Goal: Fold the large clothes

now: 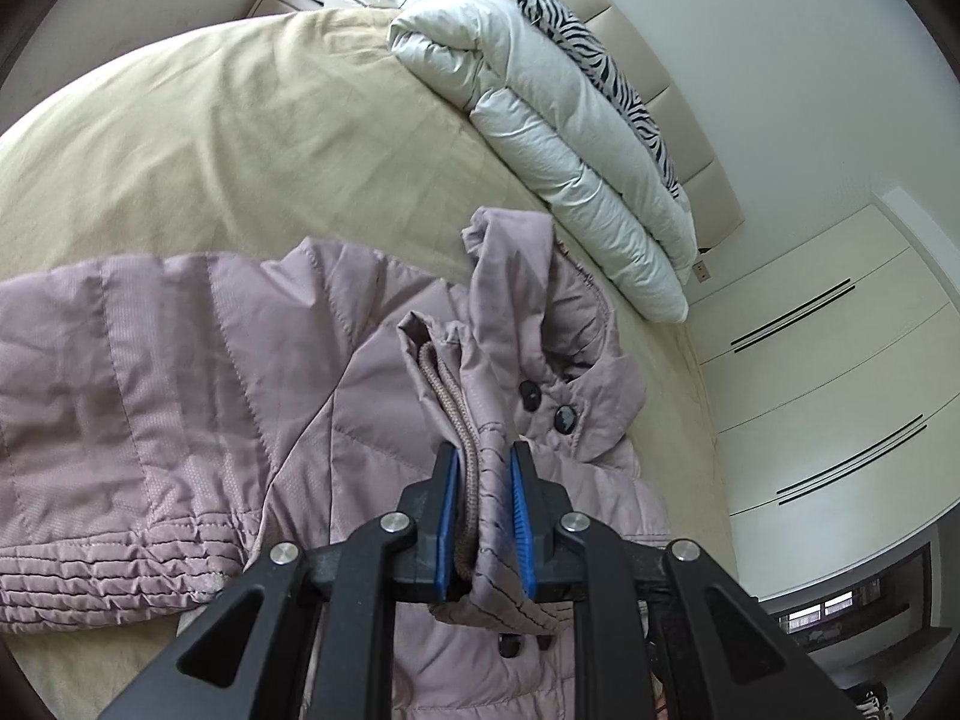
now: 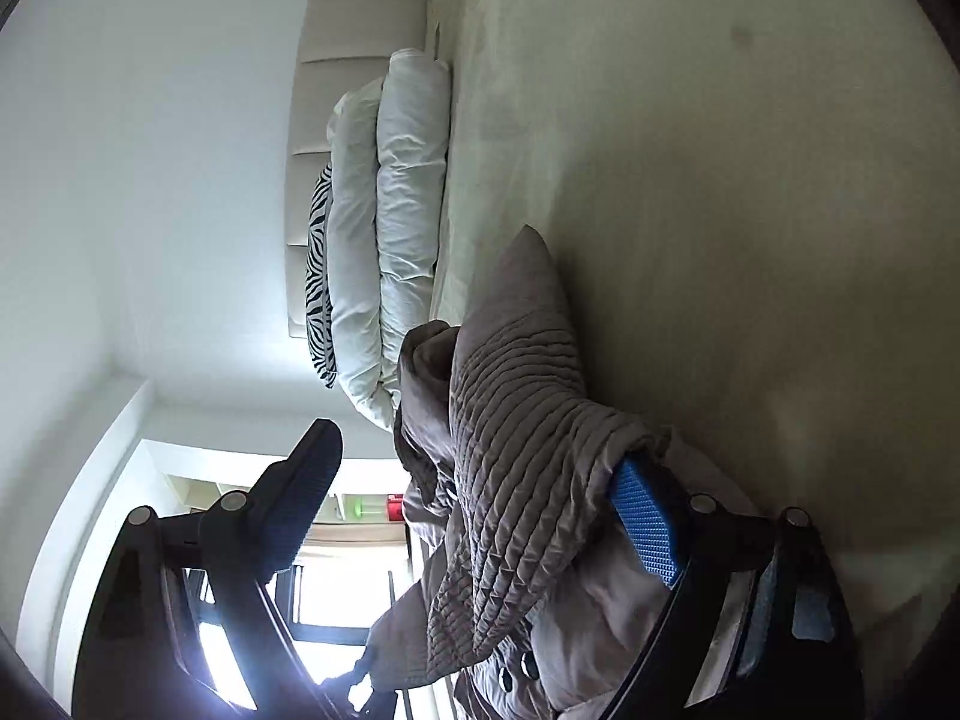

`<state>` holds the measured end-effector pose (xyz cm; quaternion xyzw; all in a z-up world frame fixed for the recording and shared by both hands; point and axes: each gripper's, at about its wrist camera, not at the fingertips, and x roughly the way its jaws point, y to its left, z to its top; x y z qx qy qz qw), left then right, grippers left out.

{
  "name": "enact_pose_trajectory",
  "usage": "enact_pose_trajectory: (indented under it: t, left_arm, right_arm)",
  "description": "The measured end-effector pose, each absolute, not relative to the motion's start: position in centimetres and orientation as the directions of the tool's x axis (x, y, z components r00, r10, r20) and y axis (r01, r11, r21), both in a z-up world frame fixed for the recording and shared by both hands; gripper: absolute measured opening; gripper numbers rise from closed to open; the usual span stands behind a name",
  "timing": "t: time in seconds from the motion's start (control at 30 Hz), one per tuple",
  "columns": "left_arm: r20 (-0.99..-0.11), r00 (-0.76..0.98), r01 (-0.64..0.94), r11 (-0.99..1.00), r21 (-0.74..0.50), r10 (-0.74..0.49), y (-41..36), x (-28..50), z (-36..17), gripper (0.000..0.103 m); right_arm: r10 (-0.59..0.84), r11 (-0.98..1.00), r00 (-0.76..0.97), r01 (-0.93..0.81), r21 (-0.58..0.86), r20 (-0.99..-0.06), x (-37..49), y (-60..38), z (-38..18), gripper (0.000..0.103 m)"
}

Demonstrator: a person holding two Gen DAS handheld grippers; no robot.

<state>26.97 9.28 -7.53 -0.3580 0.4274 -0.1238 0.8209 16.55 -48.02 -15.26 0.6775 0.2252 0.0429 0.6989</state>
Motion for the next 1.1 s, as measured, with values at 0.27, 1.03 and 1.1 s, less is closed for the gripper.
enact_pose_trajectory:
  t: [0.27,1.03,1.1]
  left_arm:
    - [-0.682,0.563,-0.164,0.746,-0.646,-0.467,9.8,27.4,-11.9,0.019]
    - [-0.712,0.553,-0.137,0.795,-0.591,-0.433,9.5,29.7,-14.1,0.027]
    - [-0.711,0.558,-0.131,0.801,-0.585,-0.428,9.4,29.6,-14.1,0.027]
  right_arm:
    - [0.393,0.17,0.868,0.254,0.952,-0.302,14.0,-49.3,-16.2,0.066]
    - [0.443,0.563,0.75,0.193,0.803,-0.491,22.0,-44.2,-14.4,0.033]
    - [0.451,0.571,0.746,0.181,0.801,-0.49,21.8,-44.2,-14.4,0.033]
